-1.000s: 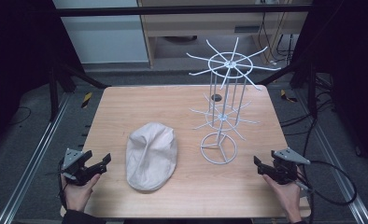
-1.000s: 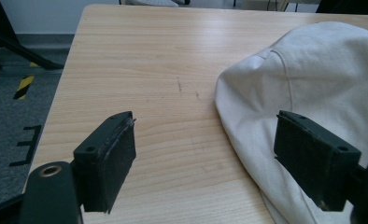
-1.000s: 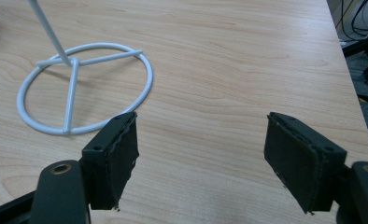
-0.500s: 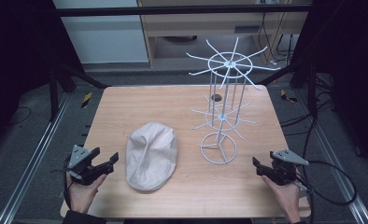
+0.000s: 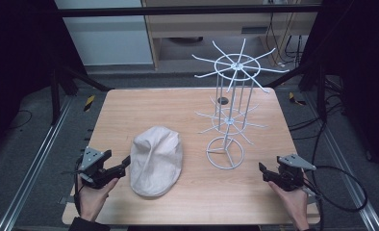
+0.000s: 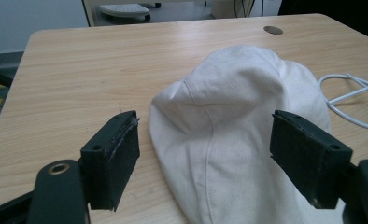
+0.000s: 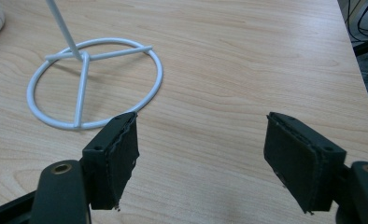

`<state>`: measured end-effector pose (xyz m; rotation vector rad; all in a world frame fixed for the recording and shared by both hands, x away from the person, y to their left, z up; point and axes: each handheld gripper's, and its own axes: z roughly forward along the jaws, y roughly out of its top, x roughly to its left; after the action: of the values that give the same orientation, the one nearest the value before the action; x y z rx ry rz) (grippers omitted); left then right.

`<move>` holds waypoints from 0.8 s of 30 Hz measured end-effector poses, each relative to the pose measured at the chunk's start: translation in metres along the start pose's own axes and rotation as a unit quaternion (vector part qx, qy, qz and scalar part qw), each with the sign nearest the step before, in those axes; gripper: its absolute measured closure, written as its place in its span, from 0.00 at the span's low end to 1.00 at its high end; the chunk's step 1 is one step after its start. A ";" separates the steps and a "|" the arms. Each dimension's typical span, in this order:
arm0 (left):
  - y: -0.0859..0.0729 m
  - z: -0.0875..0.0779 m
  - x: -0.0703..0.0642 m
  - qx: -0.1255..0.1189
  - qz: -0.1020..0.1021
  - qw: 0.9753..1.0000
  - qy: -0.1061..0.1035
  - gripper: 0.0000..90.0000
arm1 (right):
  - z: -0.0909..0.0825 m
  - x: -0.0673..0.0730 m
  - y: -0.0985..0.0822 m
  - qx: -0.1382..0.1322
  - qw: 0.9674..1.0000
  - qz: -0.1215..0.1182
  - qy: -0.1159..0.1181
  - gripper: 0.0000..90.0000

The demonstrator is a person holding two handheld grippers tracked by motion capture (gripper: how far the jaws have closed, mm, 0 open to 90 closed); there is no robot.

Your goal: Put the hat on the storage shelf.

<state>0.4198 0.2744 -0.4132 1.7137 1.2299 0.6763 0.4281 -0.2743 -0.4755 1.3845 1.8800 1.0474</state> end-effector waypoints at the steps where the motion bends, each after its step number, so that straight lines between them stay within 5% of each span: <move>1: 0.001 0.001 -0.001 0.001 -0.002 1.000 -0.001 0.26 | 0.000 0.000 0.000 0.000 1.000 0.000 0.000 0.29; 13: 0.006 0.006 -0.012 0.017 0.001 1.000 -0.011 0.29 | 0.000 0.001 0.001 0.004 1.000 -0.001 0.002 0.28; 24: 0.015 0.018 -0.029 0.037 0.026 0.999 -0.016 0.31 | -0.002 0.002 0.000 0.004 1.000 -0.002 0.001 0.28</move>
<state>0.4308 0.2392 -0.4064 1.8173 1.2044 0.6377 0.4262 -0.2733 -0.4745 1.3846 1.8897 1.0411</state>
